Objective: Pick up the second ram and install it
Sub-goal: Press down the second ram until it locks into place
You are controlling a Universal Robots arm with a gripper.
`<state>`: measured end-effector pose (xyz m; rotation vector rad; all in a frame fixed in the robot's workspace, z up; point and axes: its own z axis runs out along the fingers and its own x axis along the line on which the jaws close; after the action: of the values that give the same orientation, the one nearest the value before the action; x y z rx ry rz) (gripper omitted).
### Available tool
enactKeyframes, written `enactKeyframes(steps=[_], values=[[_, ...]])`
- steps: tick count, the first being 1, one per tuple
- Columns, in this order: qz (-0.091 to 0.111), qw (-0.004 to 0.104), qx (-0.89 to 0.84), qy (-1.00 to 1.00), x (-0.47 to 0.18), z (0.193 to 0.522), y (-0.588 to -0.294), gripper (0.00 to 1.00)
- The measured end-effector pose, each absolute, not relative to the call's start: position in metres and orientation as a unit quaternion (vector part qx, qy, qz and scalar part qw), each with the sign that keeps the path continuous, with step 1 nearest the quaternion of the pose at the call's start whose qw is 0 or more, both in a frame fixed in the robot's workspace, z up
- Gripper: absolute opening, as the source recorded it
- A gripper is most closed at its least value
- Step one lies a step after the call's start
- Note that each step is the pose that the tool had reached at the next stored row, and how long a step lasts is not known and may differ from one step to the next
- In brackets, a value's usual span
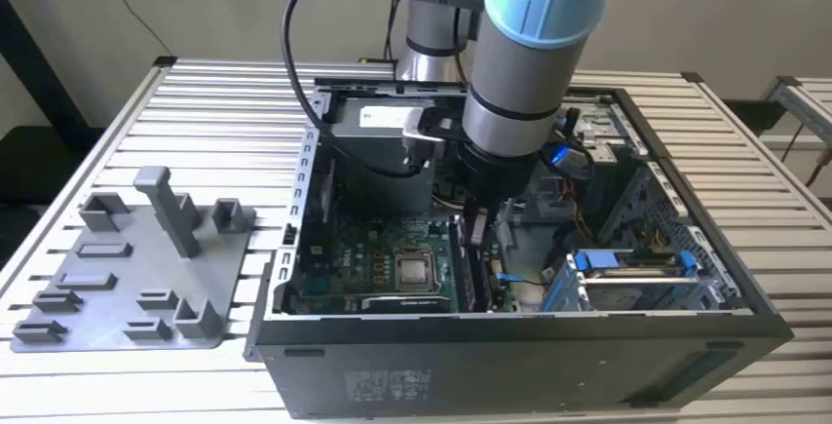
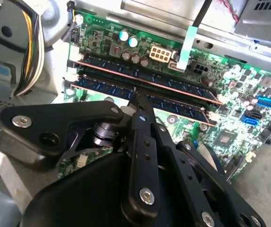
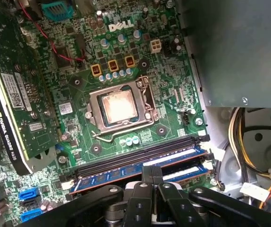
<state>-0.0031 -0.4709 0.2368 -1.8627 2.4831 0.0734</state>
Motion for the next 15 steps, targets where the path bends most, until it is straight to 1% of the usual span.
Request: enactKeyframes(steps=[4,15], values=[[0.024,0.018,-0.602,0.798,-0.003,0.236,-0.478,0.11],[0.024,0.018,-0.604,0.797,-0.003,0.221,-0.481,0.11]])
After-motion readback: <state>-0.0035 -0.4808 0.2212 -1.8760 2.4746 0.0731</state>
